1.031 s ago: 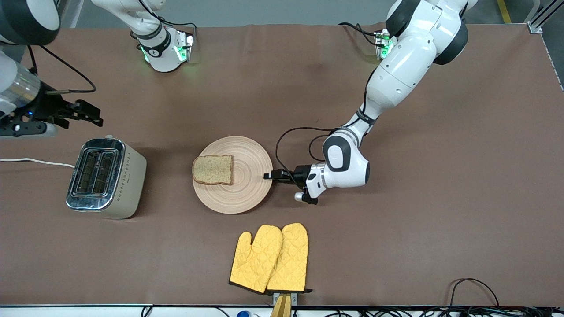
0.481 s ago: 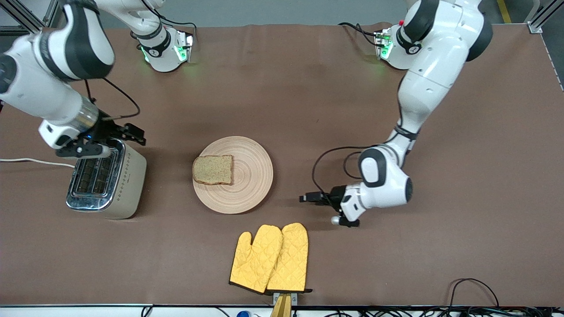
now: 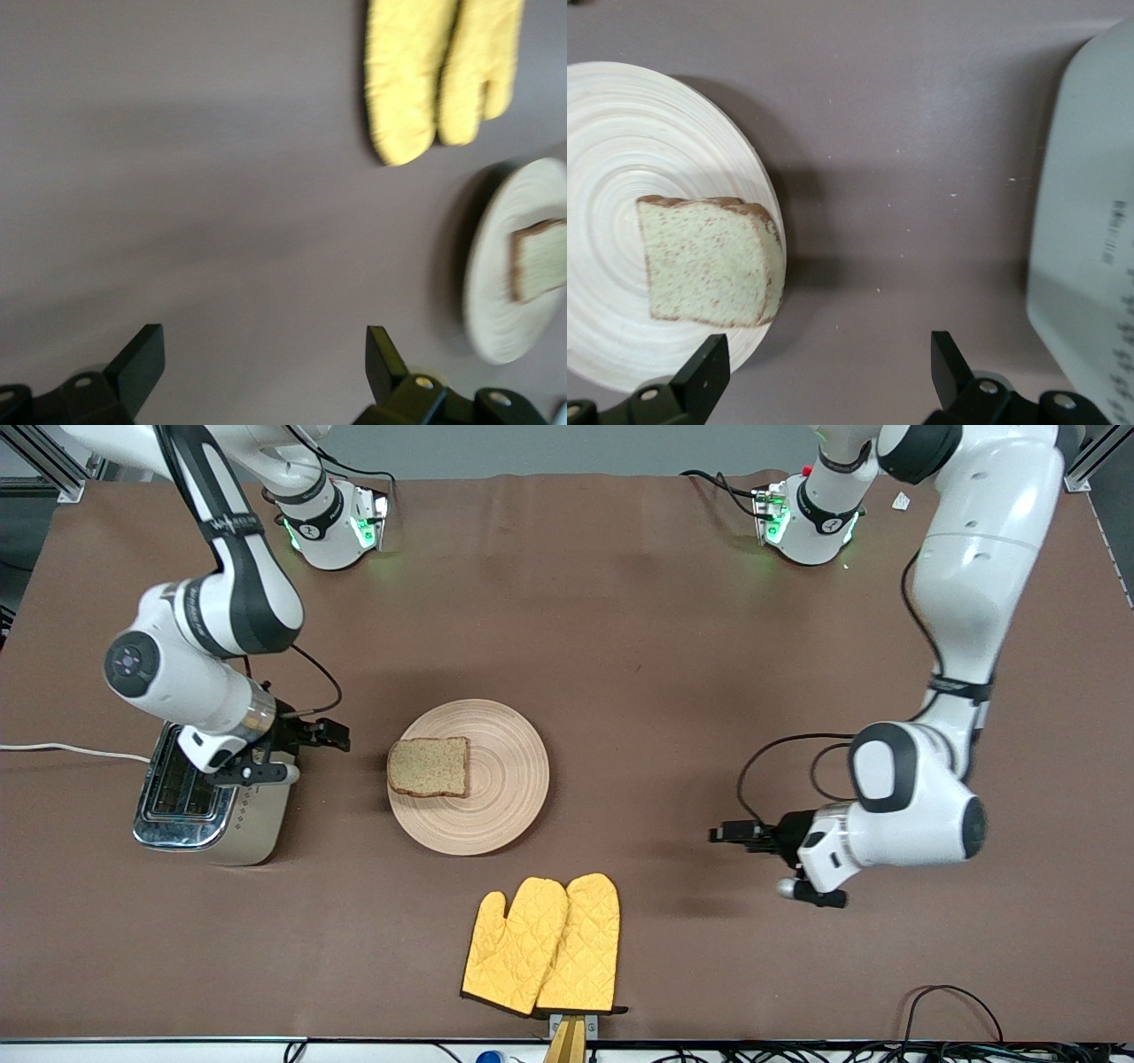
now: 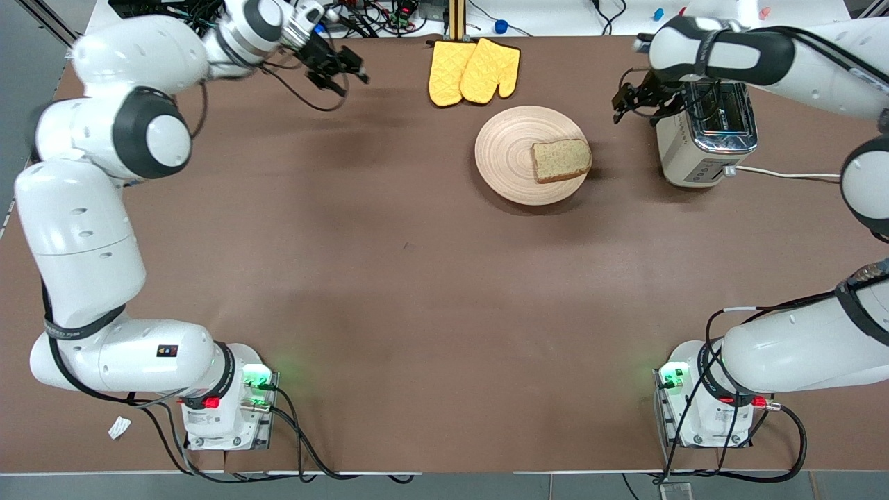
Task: Move plate and put bread in toaster
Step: 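Withdraw the left gripper while the right gripper reaches the bread, then grasp the bread slice edge with the right gripper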
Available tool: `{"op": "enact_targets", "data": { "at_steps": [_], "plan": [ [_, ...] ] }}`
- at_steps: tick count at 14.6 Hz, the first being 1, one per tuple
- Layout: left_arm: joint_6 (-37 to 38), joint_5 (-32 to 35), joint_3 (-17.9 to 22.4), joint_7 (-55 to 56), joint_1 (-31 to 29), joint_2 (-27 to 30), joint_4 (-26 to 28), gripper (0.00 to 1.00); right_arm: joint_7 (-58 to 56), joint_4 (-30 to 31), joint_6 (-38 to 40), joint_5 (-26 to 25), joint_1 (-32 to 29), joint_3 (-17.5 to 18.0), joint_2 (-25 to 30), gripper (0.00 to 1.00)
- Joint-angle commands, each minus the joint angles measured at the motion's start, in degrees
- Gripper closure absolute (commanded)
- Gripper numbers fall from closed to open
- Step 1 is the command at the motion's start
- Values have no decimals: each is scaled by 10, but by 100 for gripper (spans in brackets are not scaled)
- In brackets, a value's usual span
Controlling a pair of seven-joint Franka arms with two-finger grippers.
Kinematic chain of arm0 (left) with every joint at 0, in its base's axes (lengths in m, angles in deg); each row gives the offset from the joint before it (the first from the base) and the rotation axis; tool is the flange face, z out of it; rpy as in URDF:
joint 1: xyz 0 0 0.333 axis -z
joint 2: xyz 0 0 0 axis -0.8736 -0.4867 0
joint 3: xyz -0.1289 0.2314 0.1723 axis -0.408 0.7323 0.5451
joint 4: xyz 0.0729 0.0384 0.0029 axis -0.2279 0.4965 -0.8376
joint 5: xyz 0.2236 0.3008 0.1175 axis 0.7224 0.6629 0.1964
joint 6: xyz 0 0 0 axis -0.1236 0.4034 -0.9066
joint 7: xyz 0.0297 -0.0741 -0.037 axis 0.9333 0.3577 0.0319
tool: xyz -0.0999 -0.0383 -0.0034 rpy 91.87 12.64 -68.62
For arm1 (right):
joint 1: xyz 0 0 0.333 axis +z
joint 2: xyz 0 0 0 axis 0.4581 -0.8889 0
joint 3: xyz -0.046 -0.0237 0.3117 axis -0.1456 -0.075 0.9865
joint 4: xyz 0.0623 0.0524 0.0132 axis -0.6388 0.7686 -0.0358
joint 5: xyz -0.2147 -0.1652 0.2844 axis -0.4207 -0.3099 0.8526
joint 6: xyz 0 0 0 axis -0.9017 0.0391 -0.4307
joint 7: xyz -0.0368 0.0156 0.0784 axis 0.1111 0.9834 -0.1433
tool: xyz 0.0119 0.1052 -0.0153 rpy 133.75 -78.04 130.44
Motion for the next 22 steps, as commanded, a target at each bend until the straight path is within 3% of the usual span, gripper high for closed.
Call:
{"op": "enact_targets", "data": {
  "at_steps": [1, 5, 10, 13, 18, 22],
  "plan": [
    [61, 87, 2, 40, -5, 73, 21, 0, 4, 12, -34, 47, 16, -2, -26, 0],
    [140, 166, 2, 52, -27, 164, 28, 0, 4, 26, -86, 87, 41, -2, -56, 0],
    [226, 237, 2, 57, -41, 278, 45, 0, 4, 27, -119, 101, 55, -2, -89, 1],
    [224, 245, 1, 59, -55, 355, 100, 0, 4, 32, -118, 102, 56, -2, -89, 15],
    [193, 258, -2, 70, -71, 434, 190, 0, 4, 32, -114, 103, 56, -1, -89, 46],
    [198, 250, -3, 68, -70, 434, 180, 0, 17, 30, -112, 103, 56, -1, -89, 56]
  ]
}}
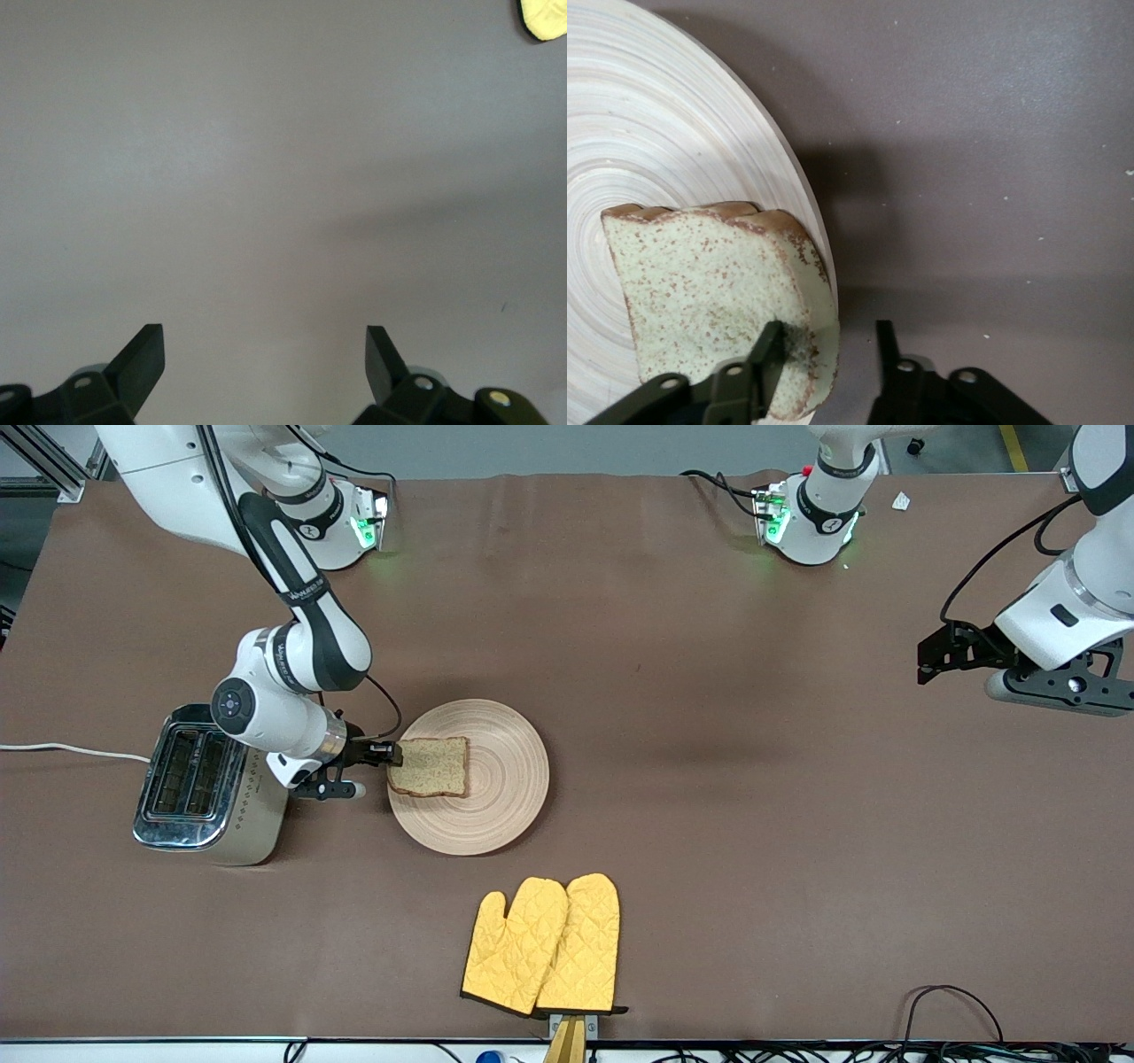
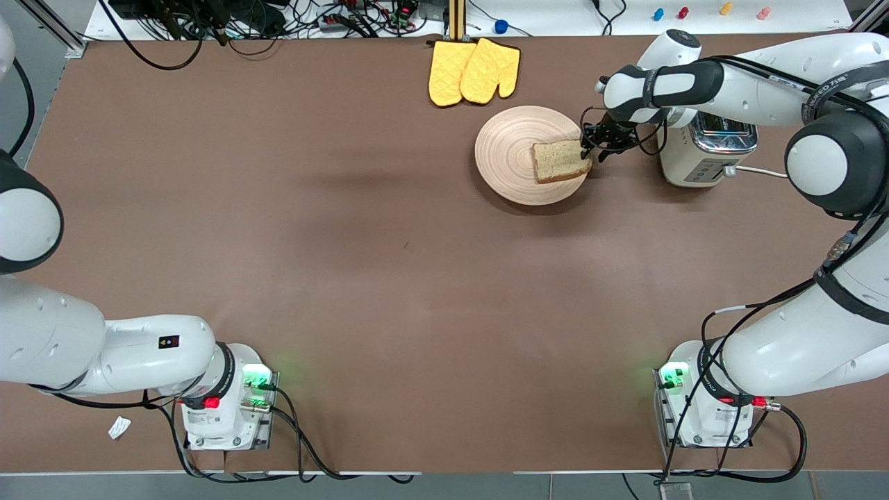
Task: Move plate and put bread in toaster
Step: 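Grasp the bread slice edge with the right gripper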
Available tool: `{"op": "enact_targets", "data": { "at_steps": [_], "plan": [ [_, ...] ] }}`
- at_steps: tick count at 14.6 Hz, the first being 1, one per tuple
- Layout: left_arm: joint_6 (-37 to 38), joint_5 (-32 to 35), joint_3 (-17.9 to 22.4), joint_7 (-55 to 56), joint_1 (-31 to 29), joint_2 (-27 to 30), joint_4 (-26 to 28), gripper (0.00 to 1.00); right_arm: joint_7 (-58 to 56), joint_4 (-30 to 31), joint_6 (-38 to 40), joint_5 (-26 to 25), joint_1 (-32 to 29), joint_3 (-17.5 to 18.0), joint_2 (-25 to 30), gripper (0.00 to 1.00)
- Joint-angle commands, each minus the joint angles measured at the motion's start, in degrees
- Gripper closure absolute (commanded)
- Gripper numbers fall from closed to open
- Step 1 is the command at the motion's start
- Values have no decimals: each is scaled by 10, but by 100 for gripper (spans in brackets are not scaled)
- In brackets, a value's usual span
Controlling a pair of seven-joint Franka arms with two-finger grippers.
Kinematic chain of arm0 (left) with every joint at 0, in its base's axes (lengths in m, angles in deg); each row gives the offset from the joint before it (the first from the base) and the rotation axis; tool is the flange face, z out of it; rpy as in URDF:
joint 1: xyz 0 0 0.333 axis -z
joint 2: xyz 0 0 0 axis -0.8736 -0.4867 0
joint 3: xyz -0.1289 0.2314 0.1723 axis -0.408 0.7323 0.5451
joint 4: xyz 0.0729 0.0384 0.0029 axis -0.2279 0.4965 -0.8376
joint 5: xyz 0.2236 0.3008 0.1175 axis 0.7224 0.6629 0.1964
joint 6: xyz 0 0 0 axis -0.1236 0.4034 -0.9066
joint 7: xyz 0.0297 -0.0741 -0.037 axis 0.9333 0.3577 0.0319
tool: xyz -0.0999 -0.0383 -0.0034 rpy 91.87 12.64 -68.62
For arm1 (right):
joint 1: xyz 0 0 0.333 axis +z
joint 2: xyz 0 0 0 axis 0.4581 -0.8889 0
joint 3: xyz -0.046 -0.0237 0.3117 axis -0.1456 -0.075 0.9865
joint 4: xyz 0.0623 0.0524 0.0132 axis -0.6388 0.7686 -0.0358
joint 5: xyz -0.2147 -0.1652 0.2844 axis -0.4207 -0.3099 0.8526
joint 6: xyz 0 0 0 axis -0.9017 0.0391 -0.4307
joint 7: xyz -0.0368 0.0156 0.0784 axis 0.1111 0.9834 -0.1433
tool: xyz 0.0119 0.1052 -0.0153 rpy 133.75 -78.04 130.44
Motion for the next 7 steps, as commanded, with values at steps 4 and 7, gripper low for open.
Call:
{"op": "enact_targets", "data": {
  "at_steps": [4, 7],
  "plan": [
    [-5, 11, -9, 35, 2, -4, -30, 0, 45, 7, -1, 13, 27, -1, 9, 64],
    [-5, 4, -5, 29, -5, -2, -32, 0, 45, 6, 2, 13, 27, -1, 10, 96]
  ]
}}
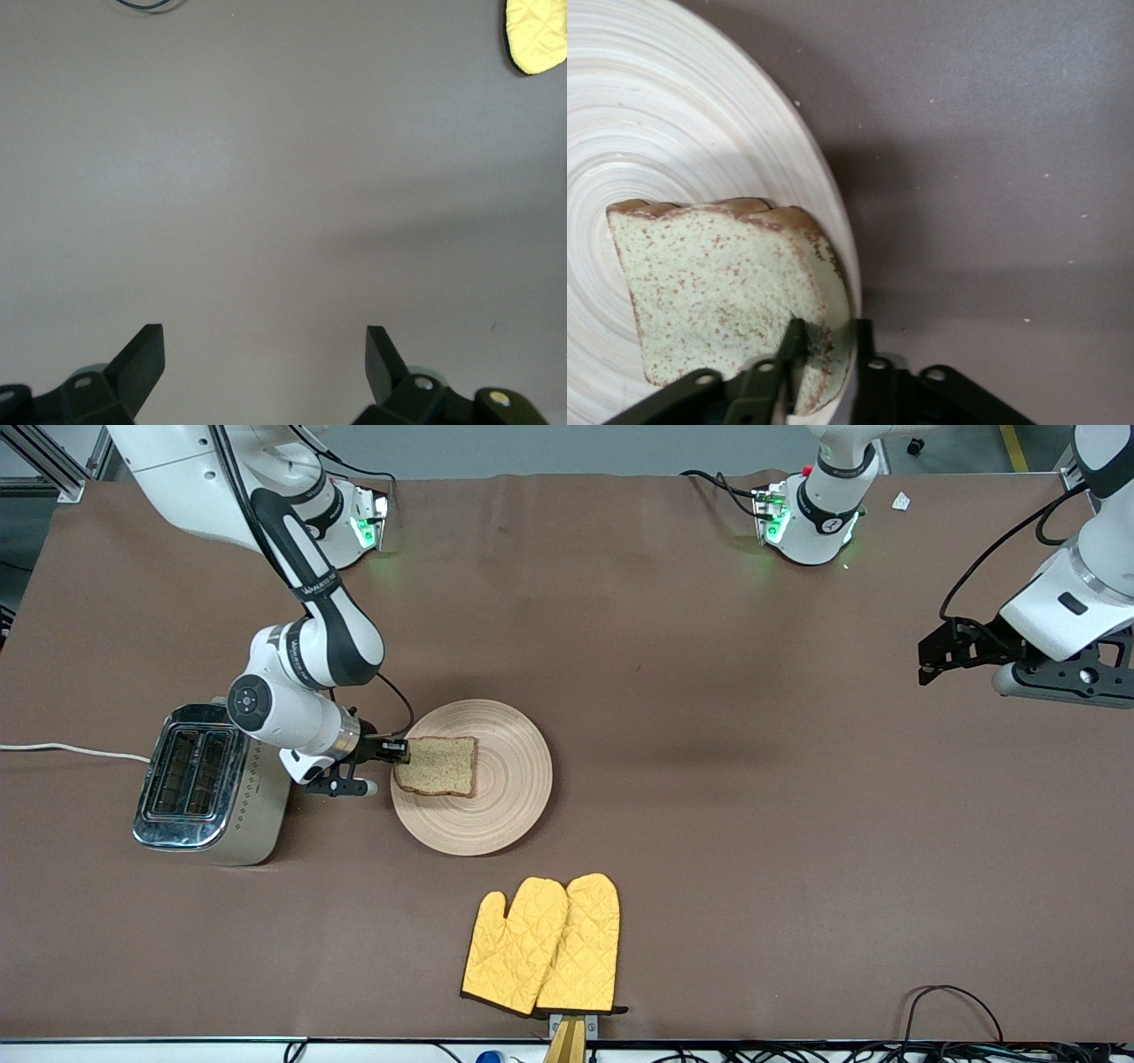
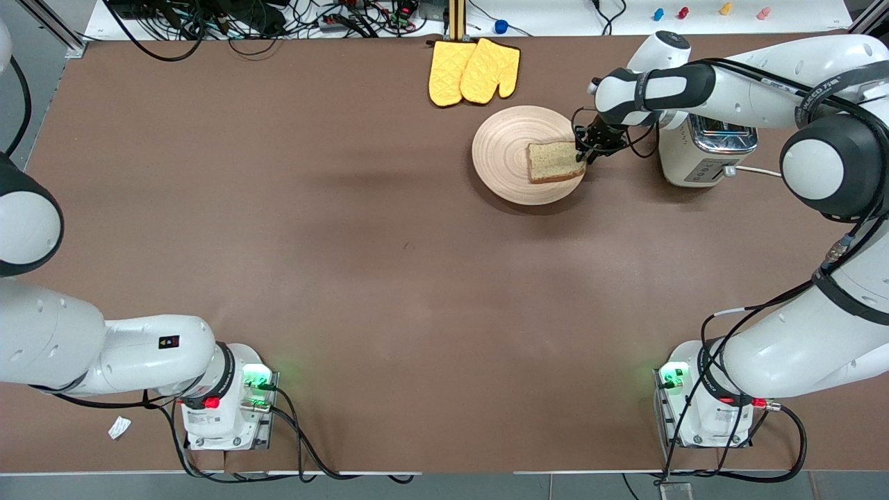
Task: Move plate and put bread in toaster
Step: 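Grasp the bread slice edge with the right gripper, then lift the bread slice with the right gripper over the toaster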
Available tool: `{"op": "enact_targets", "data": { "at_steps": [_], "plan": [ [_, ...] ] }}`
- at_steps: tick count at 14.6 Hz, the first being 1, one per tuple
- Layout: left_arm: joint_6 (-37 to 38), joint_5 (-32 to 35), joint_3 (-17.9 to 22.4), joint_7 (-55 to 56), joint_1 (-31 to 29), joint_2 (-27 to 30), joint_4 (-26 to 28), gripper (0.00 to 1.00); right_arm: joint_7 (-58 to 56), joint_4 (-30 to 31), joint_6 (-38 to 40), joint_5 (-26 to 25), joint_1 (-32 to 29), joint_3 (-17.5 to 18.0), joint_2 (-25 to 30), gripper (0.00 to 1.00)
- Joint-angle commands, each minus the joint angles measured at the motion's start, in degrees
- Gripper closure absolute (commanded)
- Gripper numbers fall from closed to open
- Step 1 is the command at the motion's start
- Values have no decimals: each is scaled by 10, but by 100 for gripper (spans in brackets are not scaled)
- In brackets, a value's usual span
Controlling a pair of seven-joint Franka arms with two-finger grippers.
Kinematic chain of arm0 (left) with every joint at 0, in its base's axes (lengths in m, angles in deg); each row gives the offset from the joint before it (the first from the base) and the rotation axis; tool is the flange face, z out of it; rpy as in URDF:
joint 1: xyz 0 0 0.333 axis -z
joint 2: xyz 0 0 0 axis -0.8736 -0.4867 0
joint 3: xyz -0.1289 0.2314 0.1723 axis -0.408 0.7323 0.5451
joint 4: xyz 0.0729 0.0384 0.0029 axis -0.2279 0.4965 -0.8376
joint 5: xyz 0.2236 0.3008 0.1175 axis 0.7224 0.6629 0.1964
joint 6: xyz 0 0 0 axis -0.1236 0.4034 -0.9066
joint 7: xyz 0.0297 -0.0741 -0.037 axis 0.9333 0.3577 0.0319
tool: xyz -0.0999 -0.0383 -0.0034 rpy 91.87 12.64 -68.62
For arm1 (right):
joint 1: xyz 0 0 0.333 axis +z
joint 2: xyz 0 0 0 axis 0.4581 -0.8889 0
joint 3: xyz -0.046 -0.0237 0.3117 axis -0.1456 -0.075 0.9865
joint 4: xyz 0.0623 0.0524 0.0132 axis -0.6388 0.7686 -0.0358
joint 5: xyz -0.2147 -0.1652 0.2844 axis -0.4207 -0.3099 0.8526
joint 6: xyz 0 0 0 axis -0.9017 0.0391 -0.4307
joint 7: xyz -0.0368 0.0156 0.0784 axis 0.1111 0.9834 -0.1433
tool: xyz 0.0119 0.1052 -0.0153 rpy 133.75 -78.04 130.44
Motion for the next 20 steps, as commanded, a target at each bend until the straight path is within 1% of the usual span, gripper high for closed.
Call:
{"op": "enact_targets", "data": {
  "at_steps": [1, 2, 3, 4, 5, 6, 10, 12, 14, 17, 19, 20],
  "plan": [
    [1, 0, 7, 6, 1, -1, -12, 0, 1, 4, 4, 13, 2, -2, 10, 100],
    [1, -2, 24, 7, 11, 4, -12, 0, -1, -7, 25, 13, -2, -2, 12, 100],
    [1, -2, 43, 10, 38, 5, -12, 0, -1, -21, 62, 13, -6, -3, 13, 100],
    [1, -2, 81, 10, 71, 6, -12, 0, -1, -37, 90, 13, -15, -3, 14, 100],
    [1, -2, 111, 11, 98, 6, -13, 0, -2, -46, 110, 13, -20, -3, 16, 100],
    [1, 4, 125, 11, 116, 6, -13, 0, -2, -56, 132, 12, -21, -4, 21, 100],
    [1, 6, 125, 9, 112, 4, -14, 0, 12, -136, 262, 5, -23, -10, 44, 100],
    [1, 6, 124, 10, 114, 3, -17, 0, 13, -175, 323, -7, -23, -28, 54, 100],
    [1, 6, 124, 11, 114, 1, -20, 0, 13, -214, 379, -64, -24, -44, 69, 100],
    [2, 6, 125, 12, 112, 0, -23, 0, 7, -261, 473, -117, -33, -69, 90, 100],
    [4, 7, 126, 34, 114, -1, -26, 0, 5, -290, 523, -167, -45, -69, 108, 100],
    [4, 7, 125, 39, 114, -3, -34, 0, 5, -293, 532, -190, -49, -69, 117, 100]
  ]
}}
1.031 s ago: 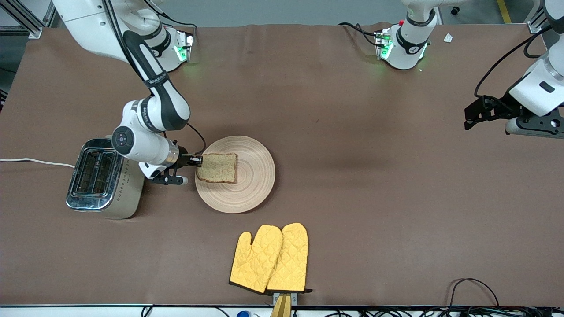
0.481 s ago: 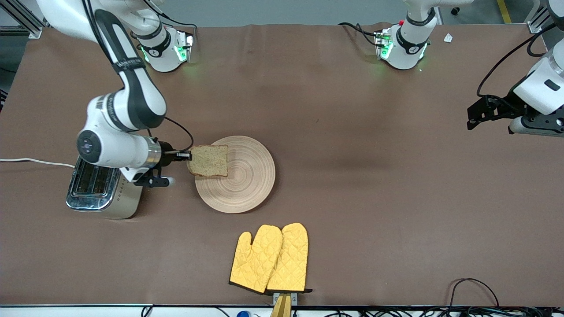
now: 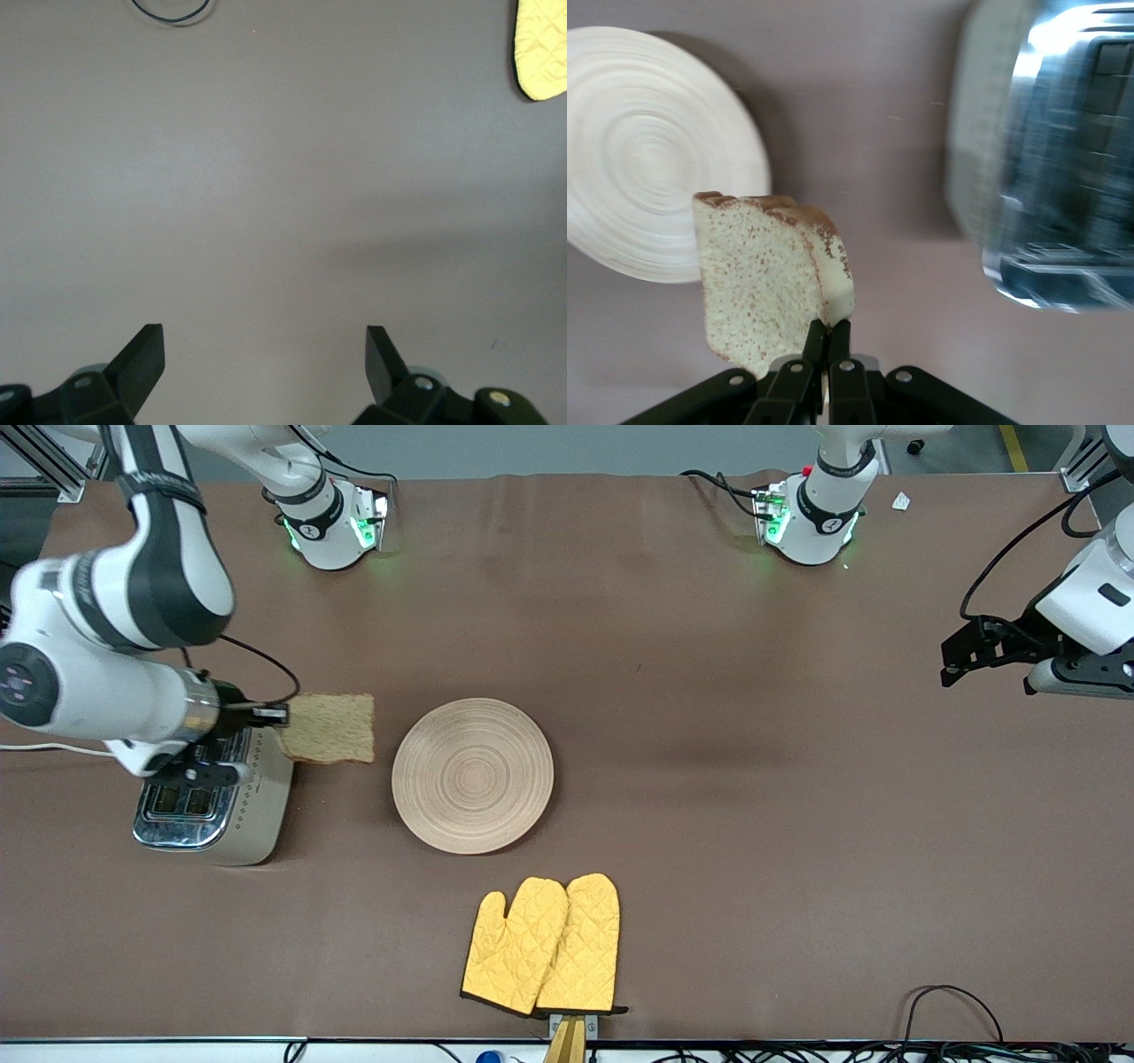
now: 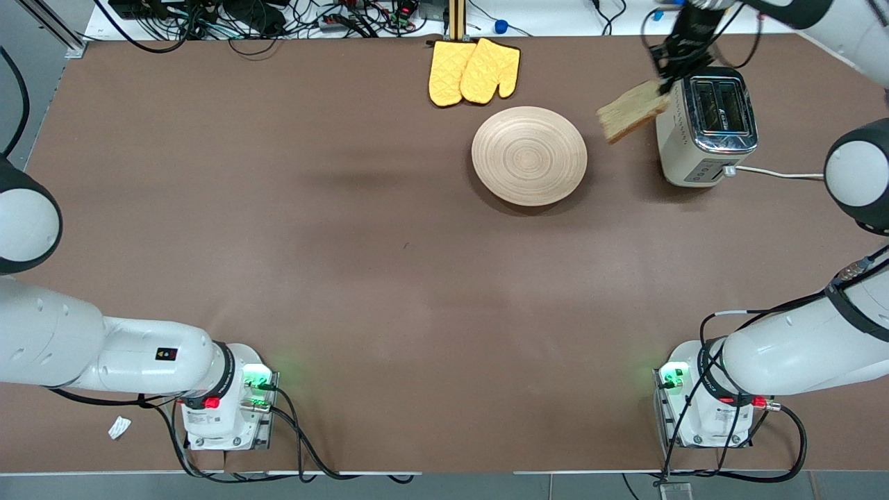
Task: Move plate and put bread in toaster
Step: 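Lift the bread slice with the right gripper over the toaster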
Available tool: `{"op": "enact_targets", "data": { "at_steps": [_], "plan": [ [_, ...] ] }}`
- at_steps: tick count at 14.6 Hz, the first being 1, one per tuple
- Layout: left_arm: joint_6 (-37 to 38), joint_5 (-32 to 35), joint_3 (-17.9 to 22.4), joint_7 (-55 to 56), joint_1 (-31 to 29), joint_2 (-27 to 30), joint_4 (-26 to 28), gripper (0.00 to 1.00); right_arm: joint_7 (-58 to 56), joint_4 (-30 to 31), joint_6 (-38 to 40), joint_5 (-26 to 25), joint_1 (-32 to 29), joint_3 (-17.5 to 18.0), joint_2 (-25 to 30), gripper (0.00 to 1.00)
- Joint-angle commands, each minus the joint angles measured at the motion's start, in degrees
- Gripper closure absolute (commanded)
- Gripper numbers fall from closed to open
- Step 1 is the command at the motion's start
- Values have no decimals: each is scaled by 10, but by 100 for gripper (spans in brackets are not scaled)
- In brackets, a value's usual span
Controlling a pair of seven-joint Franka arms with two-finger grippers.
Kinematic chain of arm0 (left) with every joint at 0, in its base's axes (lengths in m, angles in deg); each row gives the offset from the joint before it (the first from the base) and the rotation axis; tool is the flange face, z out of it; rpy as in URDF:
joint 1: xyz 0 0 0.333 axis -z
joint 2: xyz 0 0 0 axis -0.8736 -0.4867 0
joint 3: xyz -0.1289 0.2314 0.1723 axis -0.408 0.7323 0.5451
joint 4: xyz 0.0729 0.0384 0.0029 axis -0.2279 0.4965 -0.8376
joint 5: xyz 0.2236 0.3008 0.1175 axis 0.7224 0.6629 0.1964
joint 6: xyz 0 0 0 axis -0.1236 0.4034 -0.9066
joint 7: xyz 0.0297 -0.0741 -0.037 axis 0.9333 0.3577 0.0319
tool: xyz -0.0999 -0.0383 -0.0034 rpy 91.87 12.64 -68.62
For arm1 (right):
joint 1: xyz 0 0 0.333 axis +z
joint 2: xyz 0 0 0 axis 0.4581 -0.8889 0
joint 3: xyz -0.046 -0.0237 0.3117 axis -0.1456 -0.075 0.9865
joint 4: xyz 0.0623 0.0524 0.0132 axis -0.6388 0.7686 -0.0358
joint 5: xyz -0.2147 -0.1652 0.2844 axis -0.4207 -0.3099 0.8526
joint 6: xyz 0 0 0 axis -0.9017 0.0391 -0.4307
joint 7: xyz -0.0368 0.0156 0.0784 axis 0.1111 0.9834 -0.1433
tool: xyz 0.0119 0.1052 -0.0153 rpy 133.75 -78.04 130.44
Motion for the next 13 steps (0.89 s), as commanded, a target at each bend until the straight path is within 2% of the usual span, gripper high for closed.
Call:
{"op": "enact_targets", "data": {
  "at_steps": [1, 8, 13],
  "plan": [
    [4, 7, 2, 21, 8, -4, -20, 0, 0, -12, 27, -63, -12, 4, 33, 100],
    [4, 7, 2, 21, 6, -11, -24, 0, -3, -2, 16, -228, -2, 8, 69, 100],
    [4, 7, 2, 21, 5, -11, -24, 0, 24, 1, 14, -360, 47, 10, 64, 100]
  ]
}}
